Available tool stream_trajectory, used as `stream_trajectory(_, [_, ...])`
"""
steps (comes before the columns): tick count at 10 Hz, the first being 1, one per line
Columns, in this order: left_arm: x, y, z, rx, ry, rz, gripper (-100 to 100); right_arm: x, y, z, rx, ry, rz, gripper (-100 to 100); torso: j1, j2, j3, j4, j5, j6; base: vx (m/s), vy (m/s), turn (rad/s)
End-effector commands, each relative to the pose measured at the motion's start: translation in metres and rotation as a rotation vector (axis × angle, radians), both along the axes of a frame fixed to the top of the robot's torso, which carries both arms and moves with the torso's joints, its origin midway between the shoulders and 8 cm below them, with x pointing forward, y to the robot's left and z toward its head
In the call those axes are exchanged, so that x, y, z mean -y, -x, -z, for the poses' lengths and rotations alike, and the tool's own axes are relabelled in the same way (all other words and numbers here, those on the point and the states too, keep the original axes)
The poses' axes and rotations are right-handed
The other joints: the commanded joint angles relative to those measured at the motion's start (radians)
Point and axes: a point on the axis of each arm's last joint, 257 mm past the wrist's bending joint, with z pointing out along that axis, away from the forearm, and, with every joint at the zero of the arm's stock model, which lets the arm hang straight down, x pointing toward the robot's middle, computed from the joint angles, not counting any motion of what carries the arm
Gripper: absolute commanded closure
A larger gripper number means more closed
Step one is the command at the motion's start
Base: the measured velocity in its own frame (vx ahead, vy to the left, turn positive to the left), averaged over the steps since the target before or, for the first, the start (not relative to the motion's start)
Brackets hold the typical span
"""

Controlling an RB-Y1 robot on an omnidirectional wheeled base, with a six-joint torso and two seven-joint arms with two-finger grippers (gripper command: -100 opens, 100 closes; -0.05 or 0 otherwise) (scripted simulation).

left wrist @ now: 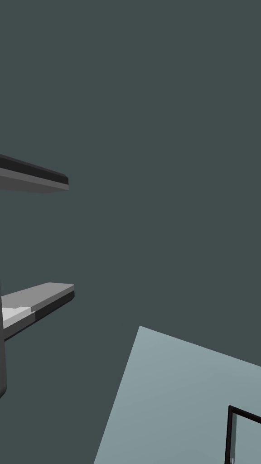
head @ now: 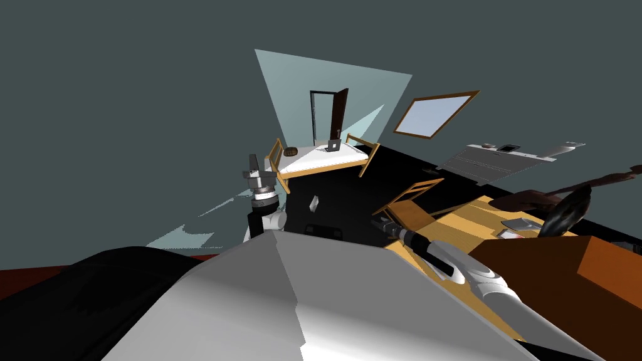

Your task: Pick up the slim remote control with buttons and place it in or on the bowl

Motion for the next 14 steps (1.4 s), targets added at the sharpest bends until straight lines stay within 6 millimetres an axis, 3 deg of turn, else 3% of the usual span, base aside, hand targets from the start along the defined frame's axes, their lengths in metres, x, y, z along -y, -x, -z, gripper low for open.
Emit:
stream_trajectory(1, [0.0, 0.0, 0.0, 0.0, 0.0, 0.0, 0, 0.018, 0.011, 0.011, -0.039, 0.037, 0.01, -100, 0.0, 0.0, 0.0, 0.0, 0.0, 0.0, 0.04, -0.055, 0.054])
stream_trajectory(2, [0.0, 0.0, 0.0, 0.0, 0.0, 0.0, 0, 0.034, 0.028, 0.024, -0.093, 0.084, 0.004, -100, 0.001, 0.0, 0.0, 0.0, 0.0, 0.0, 0.055, -0.052, 0.119])
stream_trajectory(3, [0.0, 0.0, 0.0, 0.0, 0.0, 0.0, 0, 0.041, 0.031, 0.027, -0.102, 0.092, 0.016, -100, 0.001, -0.001, 0.0, 0.0, 0.0, 0.0, 0.047, -0.045, 0.052])
stream_trajectory(5, [0.0, 0.0, 0.0, 0.0, 0.0, 0.0, 0, 0.074, 0.068, 0.051, -0.21, 0.174, 0.015, -100, 0.0, 0.0, 0.0, 0.0, 0.0, 0.0, 0.046, -0.082, 0.1])
stream_trajectory(6, [0.0, 0.0, 0.0, 0.0, 0.0, 0.0, 0, 0.085, 0.074, 0.054, -0.225, 0.19, 0.028, -100, -0.001, -0.001, 0.0, 0.0, 0.0, 0.0, 0.042, -0.081, 0.071])
stream_trajectory(7, [0.0, 0.0, 0.0, 0.0, 0.0, 0.0, 0, 0.104, 0.096, 0.065, -0.284, 0.232, 0.033, -100, -0.001, 0.0, 0.0, 0.0, 0.0, 0.0, 0.032, -0.085, 0.09])
stream_trajectory(8, [0.0, 0.0, 0.0, 0.0, 0.0, 0.0, 0, 0.104, 0.096, 0.065, -0.284, 0.232, 0.033, -100, -0.001, 0.0, 0.0, 0.0, 0.0, 0.0, 0.024, -0.07, 0.039])
stream_trajectory(10, [0.0, 0.0, 0.0, 0.0, 0.0, 0.0, 0, 0.136, 0.142, 0.083, -0.399, 0.302, 0.043, -100, 0.0, 0.001, 0.0, 0.0, 0.0, 0.0, 0.033, -0.101, 0.096])
stream_trajectory(11, [0.0, 0.0, 0.0, 0.0, 0.0, 0.0, 0, 0.144, 0.162, 0.09, -0.446, 0.324, 0.038, -100, -0.003, 0.0, 0.0, 0.0, -0.001, 0.0, 0.043, -0.146, 0.114])
stream_trajectory(12, [0.0, 0.0, 0.0, 0.0, 0.0, 0.0, 0, 0.149, 0.165, 0.09, -0.453, 0.33, 0.047, -100, -0.004, 0.0, 0.0, 0.0, -0.001, 0.001, 0.023, -0.099, 0.012])
stream_trajectory(14, [0.0, 0.0, 0.0, 0.0, 0.0, 0.0, 0, 0.166, 0.209, 0.103, -0.553, 0.37, 0.049, -100, 0.0, 0.001, 0.001, 0.0, 0.0, 0.0, 0.017, -0.092, 0.069])
